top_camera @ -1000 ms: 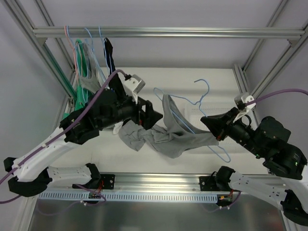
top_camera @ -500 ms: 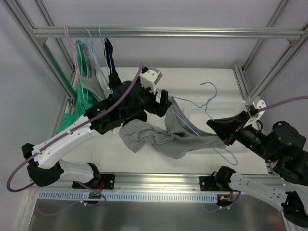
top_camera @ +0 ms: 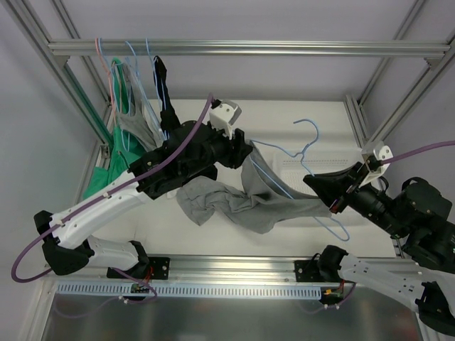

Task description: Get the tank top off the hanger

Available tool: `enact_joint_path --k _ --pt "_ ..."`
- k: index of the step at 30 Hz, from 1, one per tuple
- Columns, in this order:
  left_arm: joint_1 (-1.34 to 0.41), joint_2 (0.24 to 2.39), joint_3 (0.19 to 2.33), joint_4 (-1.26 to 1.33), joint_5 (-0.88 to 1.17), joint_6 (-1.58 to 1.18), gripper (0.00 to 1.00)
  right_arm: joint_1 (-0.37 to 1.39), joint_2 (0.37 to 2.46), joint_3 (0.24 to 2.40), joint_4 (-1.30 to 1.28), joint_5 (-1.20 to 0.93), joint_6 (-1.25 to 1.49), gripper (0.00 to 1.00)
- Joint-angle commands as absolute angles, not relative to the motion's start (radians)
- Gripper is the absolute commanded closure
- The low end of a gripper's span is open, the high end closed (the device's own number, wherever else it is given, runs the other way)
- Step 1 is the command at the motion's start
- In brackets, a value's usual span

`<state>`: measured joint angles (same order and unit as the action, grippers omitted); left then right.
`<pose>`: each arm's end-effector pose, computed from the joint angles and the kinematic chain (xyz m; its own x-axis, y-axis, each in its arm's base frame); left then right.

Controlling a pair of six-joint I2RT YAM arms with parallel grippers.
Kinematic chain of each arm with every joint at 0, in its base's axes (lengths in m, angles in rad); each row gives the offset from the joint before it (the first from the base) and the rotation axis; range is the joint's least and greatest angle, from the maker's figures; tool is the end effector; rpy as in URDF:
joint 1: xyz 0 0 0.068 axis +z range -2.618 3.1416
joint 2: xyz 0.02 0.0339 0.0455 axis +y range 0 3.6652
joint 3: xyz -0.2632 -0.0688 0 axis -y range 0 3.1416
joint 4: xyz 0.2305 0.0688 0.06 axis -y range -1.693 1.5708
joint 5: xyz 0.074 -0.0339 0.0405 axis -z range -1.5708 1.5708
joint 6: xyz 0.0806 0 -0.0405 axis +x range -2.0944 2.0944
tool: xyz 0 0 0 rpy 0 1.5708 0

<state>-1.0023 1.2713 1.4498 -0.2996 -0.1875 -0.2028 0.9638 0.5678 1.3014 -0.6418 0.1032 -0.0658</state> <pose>0.1799 -0.2537 0.4465 -0.2104 -0.0382 -0.9769 0.7003 0.6913 -0.1779 0.0540 0.0632 0.4681 0.1020 0.0323 -0.9943 -0.7534 0.6552 -0.0561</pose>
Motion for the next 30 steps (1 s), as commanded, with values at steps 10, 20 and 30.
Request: enact_joint_path --k 10,20,30 --pt "-1.009 1.16 1.401 -0.247 -0.394 -0.207 1.0 0.963 0.563 1.246 -0.592 0.247 -0.147 1.0" --pt "-0.781 1.106 1.413 -0.35 -0.389 -0.389 1.0 0.963 0.345 1.126 -0.635 0.034 -0.255 1.0" --pt "-0.755 1.226 1.474 -0.301 0.094 -0.379 1.0 0.963 0.204 1.071 -0.487 -0.063 -0.311 1.0"
